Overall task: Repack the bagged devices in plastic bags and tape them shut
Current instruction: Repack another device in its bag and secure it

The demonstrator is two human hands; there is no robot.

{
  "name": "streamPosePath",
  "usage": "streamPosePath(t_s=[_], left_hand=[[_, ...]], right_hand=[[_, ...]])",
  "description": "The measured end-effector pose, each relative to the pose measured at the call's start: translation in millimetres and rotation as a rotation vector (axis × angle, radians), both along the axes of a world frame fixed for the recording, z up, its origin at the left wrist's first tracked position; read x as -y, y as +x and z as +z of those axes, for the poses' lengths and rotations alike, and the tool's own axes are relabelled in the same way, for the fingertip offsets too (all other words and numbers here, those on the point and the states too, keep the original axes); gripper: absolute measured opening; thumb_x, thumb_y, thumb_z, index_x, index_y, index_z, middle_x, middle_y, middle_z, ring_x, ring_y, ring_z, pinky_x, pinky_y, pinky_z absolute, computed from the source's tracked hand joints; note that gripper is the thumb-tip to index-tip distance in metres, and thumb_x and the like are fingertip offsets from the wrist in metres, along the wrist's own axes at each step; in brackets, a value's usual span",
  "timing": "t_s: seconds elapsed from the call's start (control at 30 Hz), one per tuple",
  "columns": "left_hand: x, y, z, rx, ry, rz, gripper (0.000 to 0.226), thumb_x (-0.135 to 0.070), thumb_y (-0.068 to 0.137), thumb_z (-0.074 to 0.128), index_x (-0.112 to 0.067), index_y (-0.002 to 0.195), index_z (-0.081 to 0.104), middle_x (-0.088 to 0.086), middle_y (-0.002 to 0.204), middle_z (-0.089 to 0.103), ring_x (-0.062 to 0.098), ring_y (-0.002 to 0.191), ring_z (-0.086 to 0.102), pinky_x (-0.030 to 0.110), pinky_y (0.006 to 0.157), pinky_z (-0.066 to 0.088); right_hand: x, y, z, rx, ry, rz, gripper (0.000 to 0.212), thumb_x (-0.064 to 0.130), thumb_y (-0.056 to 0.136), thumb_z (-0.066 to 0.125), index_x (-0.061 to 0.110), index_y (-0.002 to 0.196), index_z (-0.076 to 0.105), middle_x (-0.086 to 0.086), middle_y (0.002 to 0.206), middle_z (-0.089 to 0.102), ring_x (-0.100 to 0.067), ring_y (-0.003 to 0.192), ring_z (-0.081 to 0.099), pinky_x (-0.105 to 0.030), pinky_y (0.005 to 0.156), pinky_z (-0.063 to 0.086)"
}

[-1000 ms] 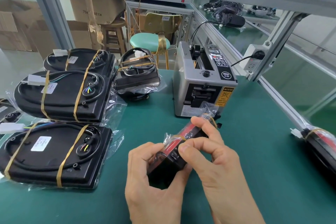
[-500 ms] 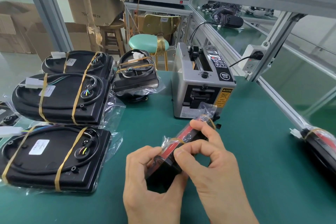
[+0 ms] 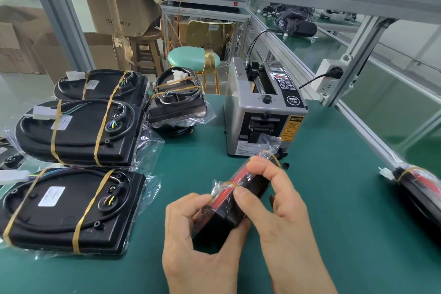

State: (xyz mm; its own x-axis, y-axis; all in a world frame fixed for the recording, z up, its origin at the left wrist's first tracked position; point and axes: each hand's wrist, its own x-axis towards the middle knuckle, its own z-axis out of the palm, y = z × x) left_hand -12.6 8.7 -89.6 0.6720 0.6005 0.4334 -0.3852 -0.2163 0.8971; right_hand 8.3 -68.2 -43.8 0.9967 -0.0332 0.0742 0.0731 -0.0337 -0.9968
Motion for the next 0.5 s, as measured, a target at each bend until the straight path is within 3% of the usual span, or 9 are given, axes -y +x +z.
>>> streamPosePath(t_s=[0.07,0.17,0.23,0.37,0.43,0.5], left_hand=[[4.3,1.0,0.6,-0.012,-0.010,-0.007,0.040,-0.035,0.052,0.074,-0.038,0.089,0.060,0.000,0.091,0.063,0.008,0.078,0.063,0.006,0.072,0.043],[-3.0,5.7,-3.5,-0.047,-0.093,-0.007,0.022,-0.033,0.058,0.065,-0.040,0.080,0.065,0.003,0.082,0.064,0.009,0.070,0.064,0.018,0.063,0.051],[-4.3,5.6,-5.4,-0.084,-0.082,-0.140,0.027,-0.026,0.055,0.068,-0.042,0.076,0.066,0.004,0.079,0.063,0.008,0.066,0.064,0.019,0.060,0.052],[-1.6,4.3,-4.8,-0.059,-0.156,-0.004,0.052,-0.033,0.038,0.080,-0.040,0.086,0.063,0.009,0.093,0.064,0.027,0.078,0.066,0.032,0.072,0.054],[-3.2,4.2,-1.4,-0.042,-0.159,-0.011,0.050,-0.035,0.038,0.079,-0.039,0.084,0.063,0.014,0.094,0.065,0.022,0.081,0.068,0.024,0.073,0.054],[-4.8,2.7,-0.5,-0.038,-0.153,-0.017,0.049,-0.034,0.037,0.079,-0.036,0.083,0.062,0.015,0.092,0.065,0.016,0.080,0.067,0.015,0.072,0.052]], right_hand=[[-3.3,-1.6,-0.9,0.045,-0.076,0.023,0.038,0.002,0.076,0.074,0.030,0.100,0.063,0.019,0.127,0.055,0.013,0.113,0.048,-0.002,0.088,0.035],[-11.7,-9.4,-6.7,0.085,-0.238,0.066,0.048,0.019,0.063,0.079,0.034,0.103,0.059,0.035,0.134,0.036,0.010,0.132,0.032,-0.030,0.110,0.032],[-15.4,-12.4,-9.2,0.111,-0.318,0.086,0.056,0.024,0.052,0.072,0.035,0.104,0.056,0.042,0.134,0.027,0.005,0.140,0.022,-0.039,0.114,0.027],[-6.1,-8.7,-2.9,0.044,-0.237,0.168,0.059,0.046,0.049,0.074,0.043,0.106,0.058,0.039,0.133,0.036,0.006,0.134,0.031,-0.026,0.109,0.030],[-1.9,-3.6,0.5,-0.002,-0.194,0.162,0.051,0.054,0.055,0.068,0.051,0.104,0.056,0.033,0.127,0.046,0.008,0.125,0.039,-0.022,0.103,0.032],[-1.5,2.8,-0.4,0.029,-0.259,0.101,0.039,0.047,0.063,0.066,0.050,0.100,0.056,0.029,0.116,0.050,0.007,0.117,0.041,-0.023,0.101,0.034]])
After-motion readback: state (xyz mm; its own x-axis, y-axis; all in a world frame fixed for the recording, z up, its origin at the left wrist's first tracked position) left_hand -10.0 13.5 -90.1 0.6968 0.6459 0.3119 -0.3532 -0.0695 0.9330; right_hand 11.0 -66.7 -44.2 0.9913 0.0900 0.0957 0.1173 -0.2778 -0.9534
